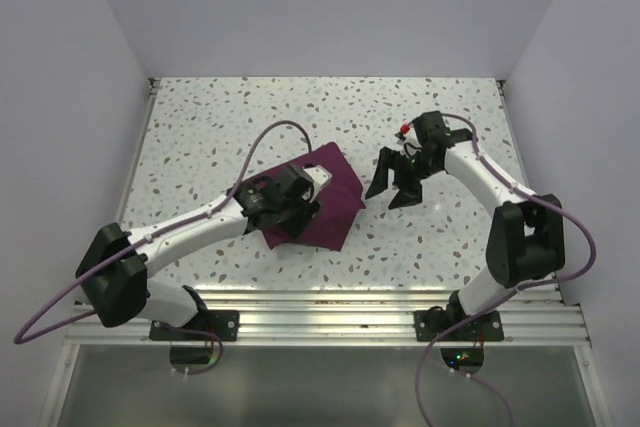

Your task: Prepare the surgical pack

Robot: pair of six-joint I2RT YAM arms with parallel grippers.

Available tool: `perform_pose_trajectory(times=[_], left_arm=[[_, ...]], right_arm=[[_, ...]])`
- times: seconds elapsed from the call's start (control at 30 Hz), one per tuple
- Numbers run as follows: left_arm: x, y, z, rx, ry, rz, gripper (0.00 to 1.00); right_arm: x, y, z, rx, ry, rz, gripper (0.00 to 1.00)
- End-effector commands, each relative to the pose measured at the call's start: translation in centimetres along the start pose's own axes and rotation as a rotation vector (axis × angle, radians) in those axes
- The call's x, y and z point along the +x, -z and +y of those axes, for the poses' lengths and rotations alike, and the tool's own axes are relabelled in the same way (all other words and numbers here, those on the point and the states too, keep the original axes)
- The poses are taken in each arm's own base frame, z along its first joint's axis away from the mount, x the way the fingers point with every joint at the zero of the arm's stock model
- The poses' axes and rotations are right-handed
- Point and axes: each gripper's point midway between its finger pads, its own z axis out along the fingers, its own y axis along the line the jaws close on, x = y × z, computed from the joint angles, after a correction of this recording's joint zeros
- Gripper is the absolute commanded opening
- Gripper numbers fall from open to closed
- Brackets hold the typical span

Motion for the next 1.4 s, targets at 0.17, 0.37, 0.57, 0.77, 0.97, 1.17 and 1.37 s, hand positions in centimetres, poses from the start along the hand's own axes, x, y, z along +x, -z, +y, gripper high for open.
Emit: perform_pose_trajectory(times=[0.17, 0.37, 0.57, 0.77, 0.97, 1.17, 1.37], left_arm=[[-0.3, -1.9, -0.7, -0.124, -0.14, 0.028, 0.67], [0.7, -2.2, -1.3, -0.111, -0.148, 0.076, 0.67], [1.1, -2.0, -1.9, -0.117, -0.162, 0.09, 0.67], [1.7, -2.8, -1.0, -0.189, -0.163, 0.121, 0.65], [1.2, -3.0, -0.4, -0.239, -0.154, 0.116, 0.51], [-0.8, -2.0, -0.4, -0.239, -0.148, 0.074, 0.32], [-2.1, -1.2, -0.5, -0.23, -0.166, 0.06, 0.18]], right_arm=[[2.8, 0.0, 2.8, -0.14, -0.064, -0.034, 0.77], [4.0, -0.7, 4.1, -0.158, -0.042, -0.016, 0.77], [4.3, -1.0, 4.4, -0.16, -0.032, 0.002, 0.77], [4.6, -1.5, 4.5, -0.162, -0.024, 0.011, 0.77], [5.4, -2.2, 4.4, -0.162, -0.033, 0.027, 0.76], [6.0, -2.9, 4.7, -0.173, -0.055, 0.035, 0.75], [6.1, -4.1, 5.1, -0.212, -0.127, 0.031, 0.63]])
